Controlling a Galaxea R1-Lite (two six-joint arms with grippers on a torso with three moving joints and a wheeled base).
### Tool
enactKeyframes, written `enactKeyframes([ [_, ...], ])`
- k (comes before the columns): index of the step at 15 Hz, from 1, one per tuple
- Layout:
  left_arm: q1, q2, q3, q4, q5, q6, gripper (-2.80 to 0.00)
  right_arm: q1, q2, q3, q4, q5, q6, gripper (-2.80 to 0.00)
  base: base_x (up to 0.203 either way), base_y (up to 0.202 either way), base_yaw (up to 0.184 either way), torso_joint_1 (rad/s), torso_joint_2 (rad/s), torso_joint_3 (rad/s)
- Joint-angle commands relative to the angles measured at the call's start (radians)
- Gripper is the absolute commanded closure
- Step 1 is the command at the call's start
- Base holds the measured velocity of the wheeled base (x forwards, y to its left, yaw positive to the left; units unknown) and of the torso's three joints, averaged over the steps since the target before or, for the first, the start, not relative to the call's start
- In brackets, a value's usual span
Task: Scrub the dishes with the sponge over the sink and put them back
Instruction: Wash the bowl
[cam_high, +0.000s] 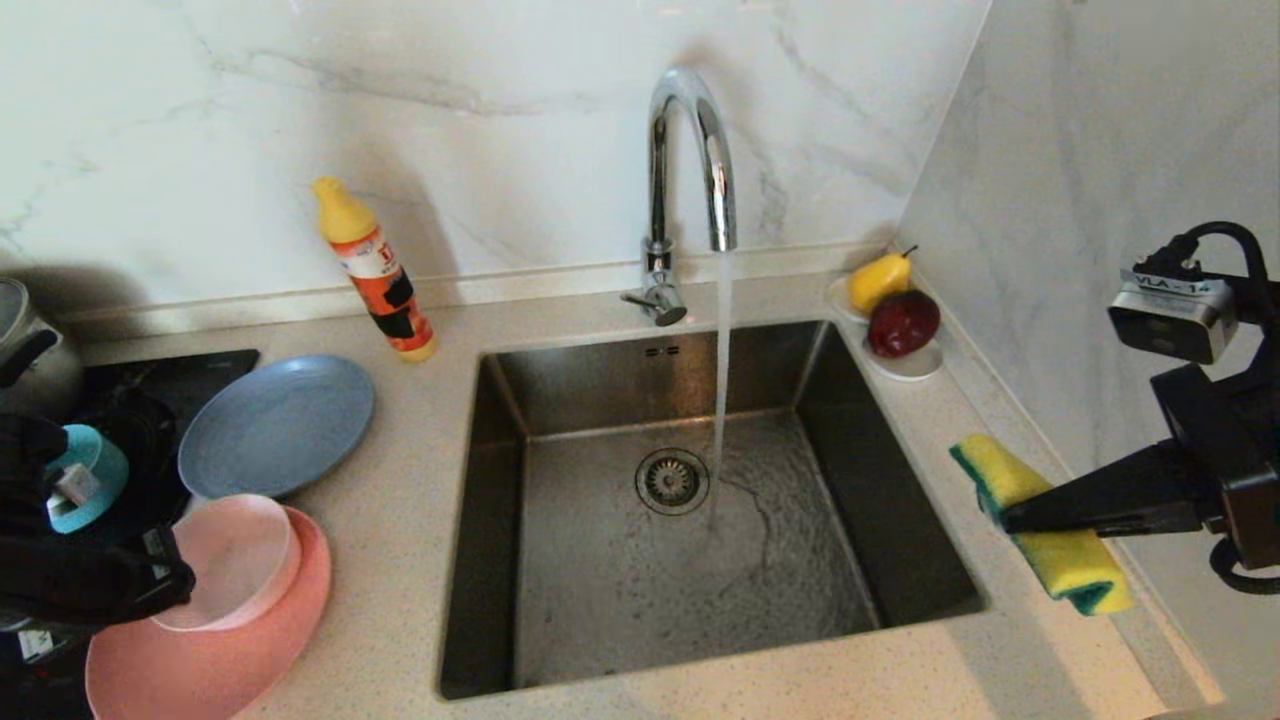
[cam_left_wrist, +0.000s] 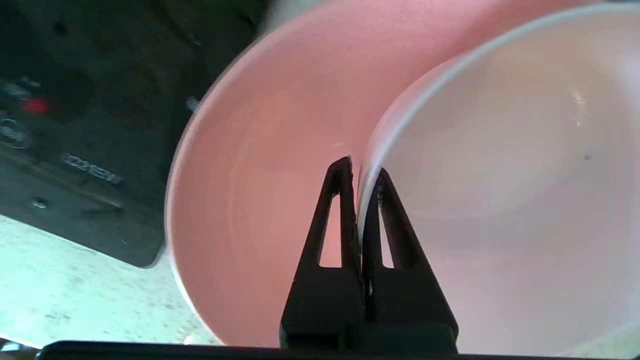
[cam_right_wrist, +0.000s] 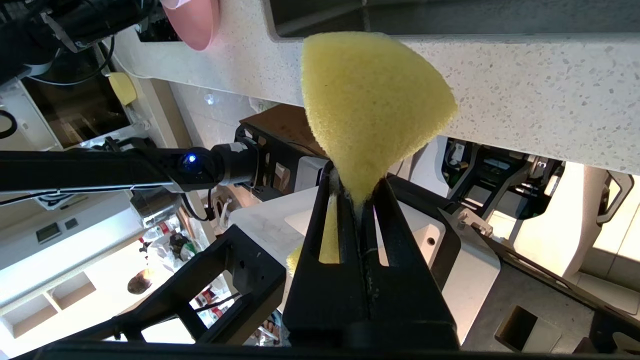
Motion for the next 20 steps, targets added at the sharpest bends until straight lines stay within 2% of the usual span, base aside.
enactKeyframes([
  [1,0.029,0.012,-0.018,0.005,0.001,-0.002,0.0,0.0,0.0,0.0,0.004,0.003,0.003,0.0,0.0,0.0,0.0,0.0,0.0,0.0],
  [5,0.043,-0.016,-0.044,0.049,-0.001,0.001,0.0,0.002,-0.009,0.0,0.006,0.004,0.003,0.0,0.0,0.0,0.0,0.0,0.0,0.0],
  [7,0.045,-0.074,-0.079,0.106,-0.023,-0.001,0.0,0.002,-0.012,0.0,0.006,0.005,0.003,0.0,0.0,0.0,0.0,0.0,0.0,0.0],
  [11,0.044,-0.261,-0.259,0.348,-0.088,-0.012,0.0,0.002,-0.018,0.003,0.007,0.005,0.003,0.0,0.0,0.0,0.0,0.0,0.0,0.0],
  [15,0.036,-0.406,-0.453,0.61,-0.211,-0.015,0.0,0.002,-0.033,0.003,0.009,0.005,0.004,0.0,0.0,0.0,0.0,0.0,0.0,0.0],
  [17,-0.028,-0.438,-0.532,0.713,-0.26,-0.016,0.0,0.002,-0.045,0.003,0.011,0.005,0.004,0.0,0.0,0.0,0.0,0.0,0.0,0.0],
  [20,-0.228,-0.422,-0.626,0.805,-0.253,-0.033,0.0,0.002,-0.061,0.002,0.011,0.006,0.006,0.0,0.0,0.0,0.0,0.0,0.0,0.0],
])
